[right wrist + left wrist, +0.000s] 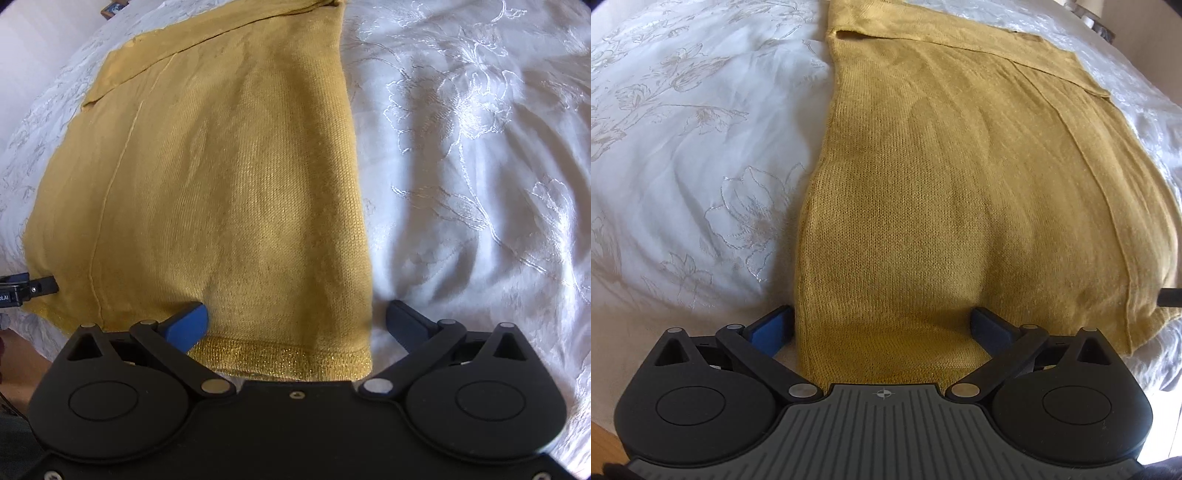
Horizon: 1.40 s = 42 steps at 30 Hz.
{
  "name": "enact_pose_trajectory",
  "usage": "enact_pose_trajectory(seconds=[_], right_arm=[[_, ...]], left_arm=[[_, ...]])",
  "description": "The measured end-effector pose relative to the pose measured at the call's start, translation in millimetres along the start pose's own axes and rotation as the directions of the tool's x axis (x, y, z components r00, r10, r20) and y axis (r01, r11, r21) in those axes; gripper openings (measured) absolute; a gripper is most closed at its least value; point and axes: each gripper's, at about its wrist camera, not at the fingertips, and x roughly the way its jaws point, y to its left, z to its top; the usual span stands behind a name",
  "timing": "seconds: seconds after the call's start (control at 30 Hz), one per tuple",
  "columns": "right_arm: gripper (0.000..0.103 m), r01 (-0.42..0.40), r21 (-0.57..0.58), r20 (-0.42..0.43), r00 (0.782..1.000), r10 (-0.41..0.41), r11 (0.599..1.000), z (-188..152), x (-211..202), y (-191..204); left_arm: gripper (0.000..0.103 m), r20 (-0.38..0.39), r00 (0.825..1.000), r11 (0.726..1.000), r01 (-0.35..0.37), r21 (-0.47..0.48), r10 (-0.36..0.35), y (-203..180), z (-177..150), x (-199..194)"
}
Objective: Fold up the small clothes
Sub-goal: 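Move the right gripper to the ribbed hem of the sweater, then grasp the hem with the left gripper while the right gripper grasps it too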
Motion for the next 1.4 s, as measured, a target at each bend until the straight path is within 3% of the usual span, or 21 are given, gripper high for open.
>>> enact_pose_trajectory(seconds=[0.23,0.3,0.37,0.4,0.43,0.47,0.5,0.6,0.67,1.03,1.4], right_arm=[[0.103,-0.031,0.052,-0.027,0.999,0.032,0.998,6.1,-2.7,-7.3],[0.098,-0.038,0.081,-0.027,0.999,0.04,0.996,11.4,-5.8,-12.6],[0.087,-0.03,0.099,-0.014,0.999,0.031,0.995,12.1,-12.6,-17.6],[0.074,-0.047,0.106,-0.004,0.999,0.048,0.993,11.2,-16.5,-19.9],[0.056,-0.083,0.121,-0.002,0.996,0.084,0.989,10.3,-19.5,-22.8],[0.046,-0.122,0.143,-0.006,0.992,0.124,0.982,9.4,-21.6,-25.4],[0.033,-0.149,0.158,-0.004,0.989,0.151,0.976,8.0,-23.6,-26.1],[0.025,-0.173,0.15,0.014,0.985,0.173,0.973,7.6,-32.7,-20.0],[0.019,-0.209,0.169,0.046,0.978,0.204,0.963,8.8,-41.4,-19.7],[0.015,-0.303,0.247,0.283,0.931,0.231,0.92,33.9,-100.4,-34.0],[0.015,-0.319,0.292,0.379,0.904,0.197,0.902,96.0,-99.3,-25.8]], left_arm=[[0.102,-0.045,0.999,1.0,0.006,-0.005,-0.006,-2.6,5.5,1.0],[0.092,-0.043,0.999,1.0,0.012,0.002,-0.012,-1.2,8.1,-2.6],[0.067,-0.026,1.0,1.0,0.017,-0.001,-0.017,0.8,7.3,-9.5],[0.058,-0.021,0.999,1.0,0.027,-0.008,-0.027,2.4,5.8,-13.0],[0.039,-0.02,0.999,0.999,0.042,-0.022,-0.043,4.2,4.1,-16.4],[0.023,-0.024,0.998,0.998,0.055,-0.036,-0.056,5.7,2.9,-18.5],[0.018,-0.028,0.997,0.996,0.071,-0.051,-0.072,7.0,0.5,-22.1],[0.009,-0.026,0.997,0.995,0.075,-0.062,-0.077,7.1,-0.4,-29.9],[0.007,-0.015,0.997,0.994,0.08,-0.076,-0.081,7.6,2.4,-37.1],[0.006,0.211,0.969,0.966,0.17,-0.194,-0.129,21.2,46.0,-99.2],[0.006,0.344,0.928,0.956,0.222,-0.193,-0.145,27.6,113.9,-109.1]])
